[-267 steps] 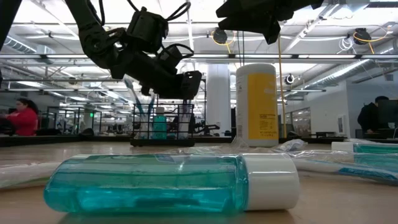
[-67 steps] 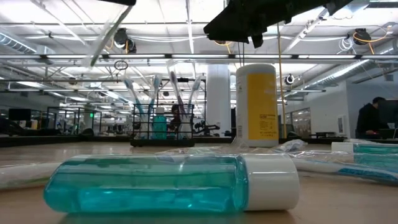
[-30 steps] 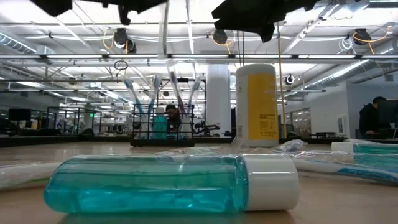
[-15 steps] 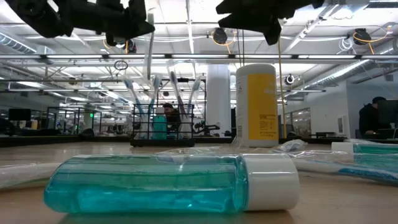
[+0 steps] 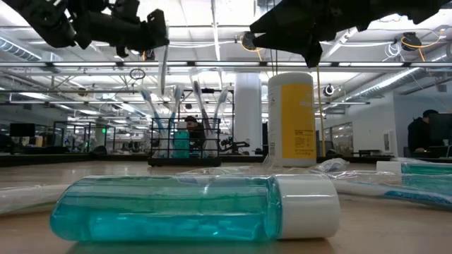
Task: Pick & Place toothbrushing station
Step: Put the green toothbrush into the black mesh organizer, then put the blue toothbrush into the black mesh organizer
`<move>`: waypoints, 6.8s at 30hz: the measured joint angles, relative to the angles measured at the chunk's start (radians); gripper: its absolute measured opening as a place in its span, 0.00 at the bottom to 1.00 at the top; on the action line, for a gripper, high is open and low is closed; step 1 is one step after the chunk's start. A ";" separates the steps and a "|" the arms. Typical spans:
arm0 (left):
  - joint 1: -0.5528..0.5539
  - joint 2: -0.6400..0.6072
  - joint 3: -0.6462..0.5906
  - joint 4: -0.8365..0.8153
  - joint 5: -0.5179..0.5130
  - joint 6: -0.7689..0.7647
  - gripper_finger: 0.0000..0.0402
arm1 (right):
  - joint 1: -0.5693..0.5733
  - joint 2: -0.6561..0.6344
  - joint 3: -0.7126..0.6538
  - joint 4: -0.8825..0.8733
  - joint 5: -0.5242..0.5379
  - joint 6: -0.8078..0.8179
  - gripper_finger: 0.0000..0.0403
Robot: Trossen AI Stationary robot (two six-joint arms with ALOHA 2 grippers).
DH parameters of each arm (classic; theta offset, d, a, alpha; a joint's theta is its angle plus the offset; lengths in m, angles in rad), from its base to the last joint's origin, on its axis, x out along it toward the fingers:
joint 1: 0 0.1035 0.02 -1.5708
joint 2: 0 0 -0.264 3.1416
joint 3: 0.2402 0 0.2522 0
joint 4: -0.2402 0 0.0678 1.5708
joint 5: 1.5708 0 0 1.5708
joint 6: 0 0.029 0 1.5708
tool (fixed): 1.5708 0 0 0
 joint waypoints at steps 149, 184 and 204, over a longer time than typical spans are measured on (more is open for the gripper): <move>-0.582 0.173 0.101 -0.120 -0.665 0.373 0.45 | -0.031 0.000 -0.006 0.003 -0.001 -0.016 0.32; -0.878 0.156 0.167 -0.503 -0.464 0.010 0.45 | -0.134 0.000 -0.006 -1.006 0.126 0.968 0.32; -0.878 0.156 0.167 -0.502 -0.464 -0.013 0.45 | -0.197 -0.004 -0.256 -0.717 0.127 1.288 0.32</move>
